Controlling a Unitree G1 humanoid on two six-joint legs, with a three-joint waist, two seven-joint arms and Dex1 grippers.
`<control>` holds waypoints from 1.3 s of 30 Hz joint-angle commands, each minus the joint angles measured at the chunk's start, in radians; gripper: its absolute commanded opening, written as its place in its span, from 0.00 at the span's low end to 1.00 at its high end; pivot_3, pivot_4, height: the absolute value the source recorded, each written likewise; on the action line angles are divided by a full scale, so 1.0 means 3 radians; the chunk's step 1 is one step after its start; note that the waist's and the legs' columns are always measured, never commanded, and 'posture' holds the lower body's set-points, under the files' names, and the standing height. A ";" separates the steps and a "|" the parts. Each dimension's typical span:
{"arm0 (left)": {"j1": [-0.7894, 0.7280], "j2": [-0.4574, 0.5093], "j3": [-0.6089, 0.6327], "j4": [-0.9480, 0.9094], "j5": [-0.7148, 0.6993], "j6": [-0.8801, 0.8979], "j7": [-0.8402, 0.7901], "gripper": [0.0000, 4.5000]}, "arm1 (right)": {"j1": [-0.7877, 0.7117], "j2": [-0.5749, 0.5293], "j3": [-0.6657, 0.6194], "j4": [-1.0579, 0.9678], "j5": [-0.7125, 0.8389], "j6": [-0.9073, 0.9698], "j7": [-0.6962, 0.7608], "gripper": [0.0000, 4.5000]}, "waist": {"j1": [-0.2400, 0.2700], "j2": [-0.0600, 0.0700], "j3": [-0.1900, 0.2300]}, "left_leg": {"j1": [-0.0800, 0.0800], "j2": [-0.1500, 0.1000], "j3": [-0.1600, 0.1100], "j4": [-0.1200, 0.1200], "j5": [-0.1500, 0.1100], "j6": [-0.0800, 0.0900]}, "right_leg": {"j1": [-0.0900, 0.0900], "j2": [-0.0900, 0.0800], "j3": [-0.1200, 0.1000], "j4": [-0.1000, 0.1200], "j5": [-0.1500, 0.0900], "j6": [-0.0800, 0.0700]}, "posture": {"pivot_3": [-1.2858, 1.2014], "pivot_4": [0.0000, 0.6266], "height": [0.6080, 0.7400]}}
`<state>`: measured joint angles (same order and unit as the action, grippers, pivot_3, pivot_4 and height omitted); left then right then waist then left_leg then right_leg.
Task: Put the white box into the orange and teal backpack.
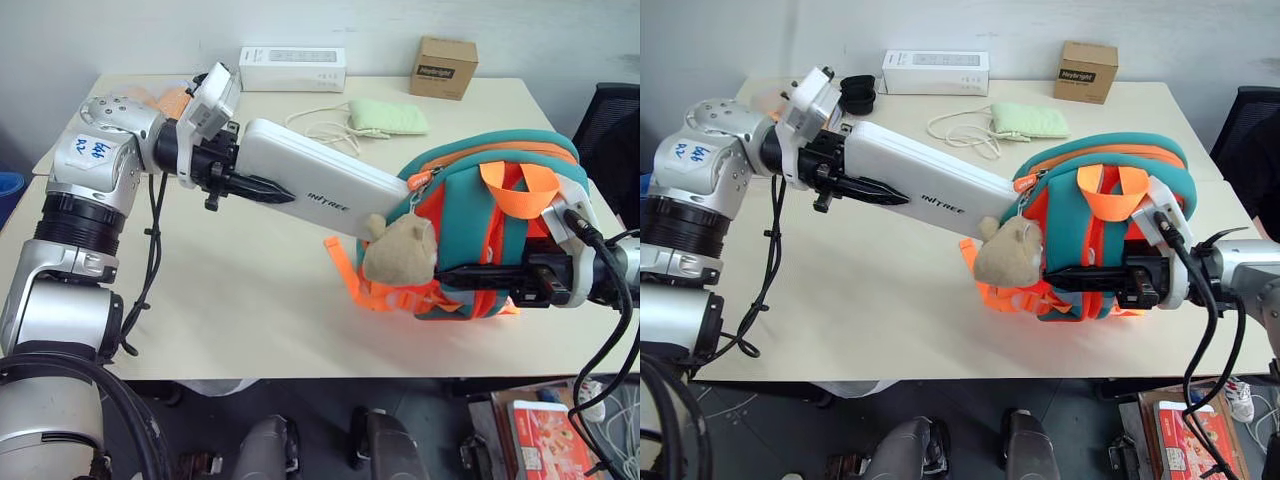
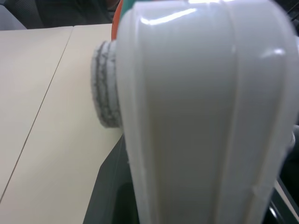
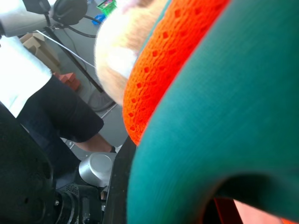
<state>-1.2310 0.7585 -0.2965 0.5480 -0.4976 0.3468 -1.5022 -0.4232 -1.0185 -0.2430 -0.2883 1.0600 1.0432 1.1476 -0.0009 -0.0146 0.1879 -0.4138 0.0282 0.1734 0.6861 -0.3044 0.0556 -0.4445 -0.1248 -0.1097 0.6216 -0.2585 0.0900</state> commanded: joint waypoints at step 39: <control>0.0520 -0.2064 0.0184 -0.0625 0.0774 0.0331 0.1673 0.58 | 0.0033 0.0338 -0.0025 -0.0360 0.0250 -0.0039 -0.0324 0.00 | 0.0071 0.0000 0.0000 | -0.0024 -0.0001 -0.0019 0.0043 -0.0009 0.0014 | 0.0000 -0.0018 -0.0015 0.0000 0.0005 0.0009 | 0.52 0.24 1.00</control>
<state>-1.0629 0.1417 -0.2651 0.4102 -0.2445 0.4293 -0.9960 -0.4195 -0.9258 -0.2407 -0.3566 1.1088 1.0356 1.0553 0.0204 -0.0146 0.1878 -0.4210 0.0282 0.1678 0.6990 -0.3070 0.0597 -0.4445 -0.1306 -0.1141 0.6214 -0.2569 0.0928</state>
